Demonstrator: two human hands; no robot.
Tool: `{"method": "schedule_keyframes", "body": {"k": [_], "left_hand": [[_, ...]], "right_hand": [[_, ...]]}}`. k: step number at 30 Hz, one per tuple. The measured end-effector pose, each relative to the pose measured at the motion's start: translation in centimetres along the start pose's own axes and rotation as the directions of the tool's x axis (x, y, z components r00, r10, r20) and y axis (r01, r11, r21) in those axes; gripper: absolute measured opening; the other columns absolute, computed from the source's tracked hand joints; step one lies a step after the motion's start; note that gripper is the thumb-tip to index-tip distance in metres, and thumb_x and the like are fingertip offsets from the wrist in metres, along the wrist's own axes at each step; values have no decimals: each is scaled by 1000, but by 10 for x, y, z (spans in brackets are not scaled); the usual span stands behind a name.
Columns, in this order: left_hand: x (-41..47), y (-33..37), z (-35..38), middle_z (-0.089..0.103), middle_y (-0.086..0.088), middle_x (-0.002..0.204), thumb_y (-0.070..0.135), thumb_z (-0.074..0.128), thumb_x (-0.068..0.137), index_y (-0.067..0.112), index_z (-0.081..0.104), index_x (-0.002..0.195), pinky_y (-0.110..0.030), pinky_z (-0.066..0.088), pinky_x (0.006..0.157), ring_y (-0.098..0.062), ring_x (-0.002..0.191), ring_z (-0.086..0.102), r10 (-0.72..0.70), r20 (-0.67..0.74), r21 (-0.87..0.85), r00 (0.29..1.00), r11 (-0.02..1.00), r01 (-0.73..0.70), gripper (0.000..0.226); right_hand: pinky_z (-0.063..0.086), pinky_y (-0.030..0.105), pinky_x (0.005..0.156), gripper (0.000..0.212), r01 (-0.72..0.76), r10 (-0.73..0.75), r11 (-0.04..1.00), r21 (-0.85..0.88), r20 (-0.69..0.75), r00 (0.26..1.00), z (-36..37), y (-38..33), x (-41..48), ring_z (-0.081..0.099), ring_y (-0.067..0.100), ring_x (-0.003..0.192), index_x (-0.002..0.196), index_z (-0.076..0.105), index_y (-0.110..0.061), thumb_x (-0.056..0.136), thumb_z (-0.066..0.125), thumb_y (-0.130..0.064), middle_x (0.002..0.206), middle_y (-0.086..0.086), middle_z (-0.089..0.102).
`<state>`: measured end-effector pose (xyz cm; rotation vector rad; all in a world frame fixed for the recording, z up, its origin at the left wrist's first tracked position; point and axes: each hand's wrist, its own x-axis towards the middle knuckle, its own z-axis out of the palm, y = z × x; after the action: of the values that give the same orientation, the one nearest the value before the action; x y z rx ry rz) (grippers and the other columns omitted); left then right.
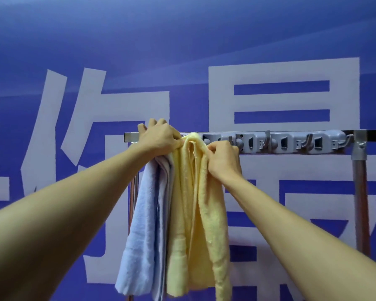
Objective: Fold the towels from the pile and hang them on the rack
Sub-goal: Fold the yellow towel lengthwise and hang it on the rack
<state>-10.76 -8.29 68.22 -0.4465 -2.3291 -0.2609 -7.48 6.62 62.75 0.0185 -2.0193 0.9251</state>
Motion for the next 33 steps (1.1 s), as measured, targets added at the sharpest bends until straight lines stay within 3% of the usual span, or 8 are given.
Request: {"method": "schedule_keyframes", "body": {"k": [9,12,15,20,23,26,29,33], "left_hand": [[-23,-3,-16,48,-3,131,55,45,92,30,67,116,-45,18,105,-25,127,29,4,36,-62,999,998,-2,41],[-40,-3,-25,49,-5,132,42,52,93,29,69,111,-42,24,103,-26,128,33,-11,-59,-268,998,963,-5,28],[-66,3,-32,54,-5,119,27,55,92,27,72,104,-37,33,94,-24,121,39,-1,-175,-477,985,875,-84,21],[-129,38,-37,60,9,96,19,54,93,24,72,95,-17,41,80,-9,97,53,56,-196,-676,979,715,-176,19],[-171,63,-22,65,8,88,17,49,96,23,71,91,-19,44,73,-4,81,58,-6,-24,-888,1000,460,-19,23],[-209,85,10,63,-2,80,16,49,95,16,70,89,-24,44,64,-14,69,59,25,242,-934,970,276,226,22],[-249,104,55,63,-4,80,19,49,95,15,69,87,-23,44,61,-18,69,61,99,452,-861,886,308,405,23],[-297,126,121,63,-2,82,19,48,96,17,67,86,-25,45,73,-16,70,59,160,611,-758,776,400,514,22]], "right_hand": [[57,45,71,26,28,-29,1000,10,61,998,4,3,-14,64,22,78,83,71,-19,95,53,-34,82,2,69],[55,38,75,20,-15,10,999,45,116,993,-8,2,-20,64,20,92,98,72,-22,95,54,-30,94,0,71],[54,35,75,18,-62,52,996,61,159,986,-25,6,-31,64,20,98,103,70,-20,94,55,-23,100,3,71],[58,37,82,19,-53,47,999,12,283,958,-68,17,-60,65,20,97,105,70,-19,91,58,-16,101,1,70],[59,29,70,18,-43,47,999,-18,386,921,-100,26,-84,66,20,94,104,69,-18,91,57,-14,101,3,69],[57,24,67,18,-54,86,995,-78,488,869,-127,45,-115,65,16,96,106,69,-17,93,57,-14,103,3,67],[59,28,72,22,-88,154,986,-141,576,803,-141,83,-149,65,14,97,113,67,-14,93,58,-17,105,2,67],[59,33,75,20,-230,294,956,-184,631,718,-135,158,-197,65,17,91,111,68,-11,93,60,-16,97,3,68]]}}
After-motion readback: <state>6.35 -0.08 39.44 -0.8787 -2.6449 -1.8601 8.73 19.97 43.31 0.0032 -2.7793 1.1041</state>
